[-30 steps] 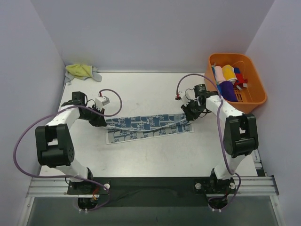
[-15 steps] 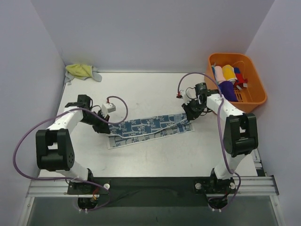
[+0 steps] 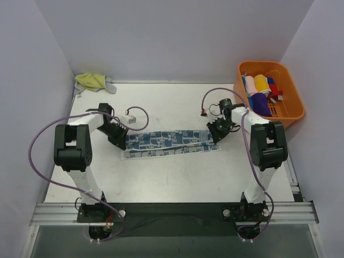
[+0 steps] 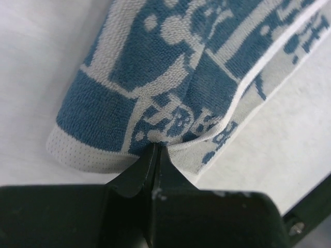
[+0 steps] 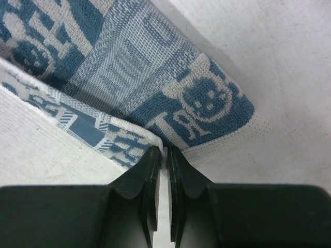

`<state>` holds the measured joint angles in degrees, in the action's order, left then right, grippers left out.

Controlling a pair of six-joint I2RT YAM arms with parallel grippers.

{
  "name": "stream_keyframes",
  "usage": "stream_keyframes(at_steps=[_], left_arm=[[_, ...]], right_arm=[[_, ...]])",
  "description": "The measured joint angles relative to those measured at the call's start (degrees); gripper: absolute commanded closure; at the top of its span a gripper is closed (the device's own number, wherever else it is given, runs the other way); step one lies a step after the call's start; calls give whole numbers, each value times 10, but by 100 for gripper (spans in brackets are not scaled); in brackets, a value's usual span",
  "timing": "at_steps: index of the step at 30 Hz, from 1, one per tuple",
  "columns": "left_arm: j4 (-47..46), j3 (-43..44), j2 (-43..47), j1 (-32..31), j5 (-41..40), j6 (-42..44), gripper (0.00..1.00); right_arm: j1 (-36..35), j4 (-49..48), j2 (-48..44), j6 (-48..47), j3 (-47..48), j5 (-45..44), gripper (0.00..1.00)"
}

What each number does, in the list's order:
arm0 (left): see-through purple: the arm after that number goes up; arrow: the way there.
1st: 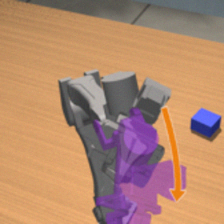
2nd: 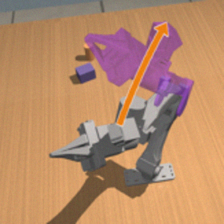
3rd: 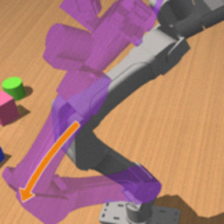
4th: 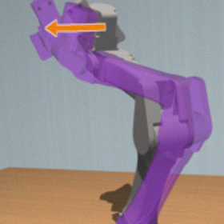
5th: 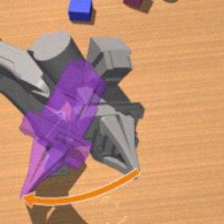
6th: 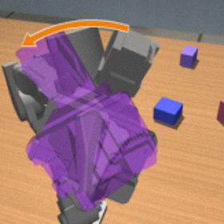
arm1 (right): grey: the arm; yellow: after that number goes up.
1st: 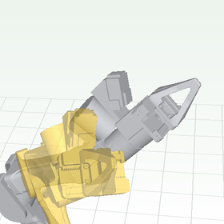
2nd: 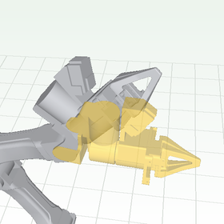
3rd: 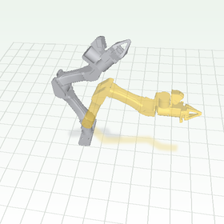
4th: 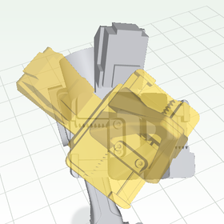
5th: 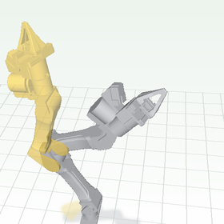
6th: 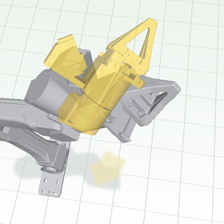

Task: Roll the towels
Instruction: Fold the towel

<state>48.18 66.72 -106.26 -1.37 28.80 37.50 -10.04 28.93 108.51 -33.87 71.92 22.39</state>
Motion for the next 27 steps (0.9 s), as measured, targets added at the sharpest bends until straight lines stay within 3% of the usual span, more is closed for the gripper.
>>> stream_keyframes(at_steps=[8,21,27], left_arm=[[-47,118,-63,29,-33,-10,100],[-8,114,46,36,22,25,100],[37,89,40,42,39,70,100]], right_arm=[[0,2,5,34,23,13,100],[10,4,-38,29,38,26,100],[11,5,-36,28,38,25,100]])
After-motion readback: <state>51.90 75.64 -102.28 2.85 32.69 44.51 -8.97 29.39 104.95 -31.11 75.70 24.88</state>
